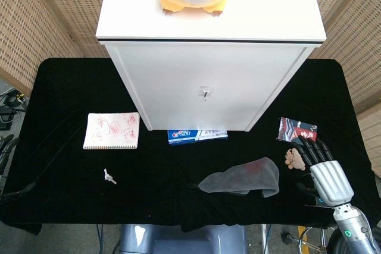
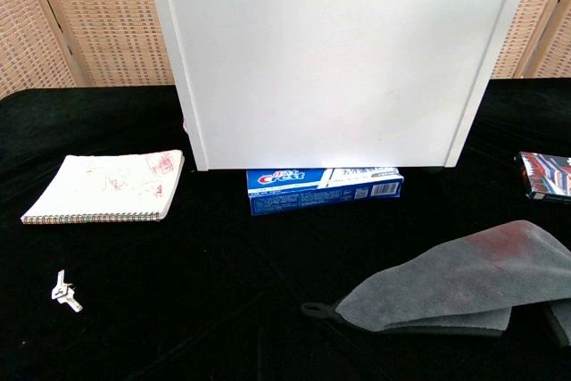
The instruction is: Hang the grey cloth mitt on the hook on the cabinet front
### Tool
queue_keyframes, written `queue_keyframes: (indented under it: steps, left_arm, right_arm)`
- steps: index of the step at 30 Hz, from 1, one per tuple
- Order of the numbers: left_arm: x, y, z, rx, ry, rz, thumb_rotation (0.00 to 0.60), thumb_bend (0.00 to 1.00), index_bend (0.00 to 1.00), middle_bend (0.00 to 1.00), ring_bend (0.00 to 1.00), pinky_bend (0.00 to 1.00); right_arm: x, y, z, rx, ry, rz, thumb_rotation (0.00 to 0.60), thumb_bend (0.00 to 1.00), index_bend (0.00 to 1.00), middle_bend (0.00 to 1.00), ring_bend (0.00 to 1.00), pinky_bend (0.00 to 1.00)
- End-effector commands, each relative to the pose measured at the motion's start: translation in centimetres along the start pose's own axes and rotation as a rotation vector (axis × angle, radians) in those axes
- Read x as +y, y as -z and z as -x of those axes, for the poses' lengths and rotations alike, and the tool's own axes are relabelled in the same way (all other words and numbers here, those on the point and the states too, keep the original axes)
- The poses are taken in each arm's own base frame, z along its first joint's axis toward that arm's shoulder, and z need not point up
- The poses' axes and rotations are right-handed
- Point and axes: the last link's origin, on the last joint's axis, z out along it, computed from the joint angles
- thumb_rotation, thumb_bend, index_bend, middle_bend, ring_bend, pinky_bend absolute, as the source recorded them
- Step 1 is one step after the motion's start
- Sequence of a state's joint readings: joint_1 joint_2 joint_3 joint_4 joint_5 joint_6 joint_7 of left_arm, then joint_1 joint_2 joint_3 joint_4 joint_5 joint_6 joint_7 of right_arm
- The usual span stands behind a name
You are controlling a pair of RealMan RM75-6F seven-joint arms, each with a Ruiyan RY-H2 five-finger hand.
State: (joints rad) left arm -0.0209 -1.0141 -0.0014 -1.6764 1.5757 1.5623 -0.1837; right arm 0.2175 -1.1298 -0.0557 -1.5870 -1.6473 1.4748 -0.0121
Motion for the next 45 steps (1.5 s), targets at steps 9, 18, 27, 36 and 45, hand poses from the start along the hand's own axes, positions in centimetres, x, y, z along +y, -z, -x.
queue_keyframes:
  steps: [9, 18, 27, 36, 45]
  left_arm:
    - [-0.3, -0.1, 0.0, -0.002, 0.000, -0.010, 0.600, 0.00, 0.00, 0.00, 0.00, 0.00]
    - [-0.4, -1.0, 0.8, -0.035, -0.018, -0.024, 0.600, 0.00, 0.00, 0.00, 0.00, 0.00]
    - [-1.0, -1.9, 1.4, -0.059, -0.036, -0.061, 0.600, 0.00, 0.00, 0.00, 0.00, 0.00]
    - [-1.1, -2.3, 1.9, -0.076, -0.040, -0.069, 0.600, 0.00, 0.00, 0.00, 0.00, 0.00]
    - [-1.2, -2.3, 1.9, -0.081, -0.036, -0.072, 0.600, 0.00, 0.00, 0.00, 0.00, 0.00]
  right_arm:
    - [-1.9, -1.6, 0.7, -0.050, 0.032, -0.121, 0.600, 0.00, 0.00, 0.11, 0.06, 0.00]
    - [-7.7, -7.3, 1.5, -0.231, 0.062, -0.384, 0.600, 0.00, 0.05, 0.88, 0.91, 0.95]
    - [-11.3, -10.4, 4.9, -0.465, -0.003, -0.393, 0.600, 0.00, 0.14, 0.93, 0.96, 1.00]
    - [-14.3, -12.2, 8.1, -0.529, 0.006, -0.408, 0.600, 0.13, 0.21, 0.93, 0.96, 1.00]
    - [-15.1, -12.9, 10.3, -0.574, -0.014, -0.357, 0.600, 0.22, 0.28, 0.94, 0.97, 1.00]
